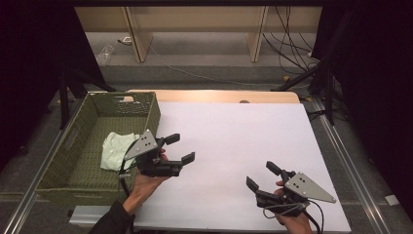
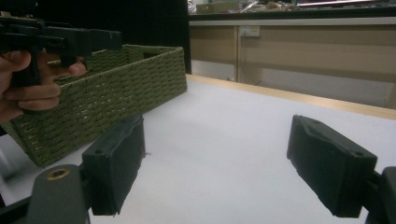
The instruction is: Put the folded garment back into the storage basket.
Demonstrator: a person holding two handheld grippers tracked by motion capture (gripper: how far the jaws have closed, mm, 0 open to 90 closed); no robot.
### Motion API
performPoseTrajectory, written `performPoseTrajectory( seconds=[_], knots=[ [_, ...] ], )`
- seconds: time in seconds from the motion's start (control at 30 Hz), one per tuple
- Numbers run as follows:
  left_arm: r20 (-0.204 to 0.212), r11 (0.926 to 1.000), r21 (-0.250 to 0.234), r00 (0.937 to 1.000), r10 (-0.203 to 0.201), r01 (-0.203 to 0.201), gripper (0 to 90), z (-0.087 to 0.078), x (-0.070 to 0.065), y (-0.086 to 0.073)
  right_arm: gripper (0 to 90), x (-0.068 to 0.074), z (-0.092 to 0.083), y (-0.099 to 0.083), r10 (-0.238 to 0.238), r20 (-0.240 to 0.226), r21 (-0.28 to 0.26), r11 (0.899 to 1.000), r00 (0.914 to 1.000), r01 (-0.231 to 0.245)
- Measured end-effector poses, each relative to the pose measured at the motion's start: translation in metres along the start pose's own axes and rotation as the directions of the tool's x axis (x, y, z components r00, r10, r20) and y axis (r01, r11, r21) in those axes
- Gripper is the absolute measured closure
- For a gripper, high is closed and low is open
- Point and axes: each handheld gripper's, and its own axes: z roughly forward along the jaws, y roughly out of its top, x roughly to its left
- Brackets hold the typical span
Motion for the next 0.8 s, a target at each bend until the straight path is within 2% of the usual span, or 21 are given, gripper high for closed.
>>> performPoseTrajectory(
  seconds=[0.43,0.67,0.8],
  knots=[
    [-0.003,0.9999,-0.011,0.9999,0.012,-0.012,15.6,-0.007,-0.004,-0.011,20.2,0.0,0.0,0.0,0.001,0.002,0.001,1.0,1.0,-0.001],
    [-0.007,1.0,-0.004,1.0,0.001,-0.001,15.7,-0.012,-0.005,-0.018,20.2,0.0,0.0,0.0,0.002,0.003,0.0,1.0,1.0,-0.002],
    [0.003,0.9995,0.004,0.9996,-0.03,0.03,15.7,-0.014,-0.004,-0.021,20.2,0.0,0.0,0.0,0.001,0.001,0.0,1.0,1.0,-0.001]
  ],
)
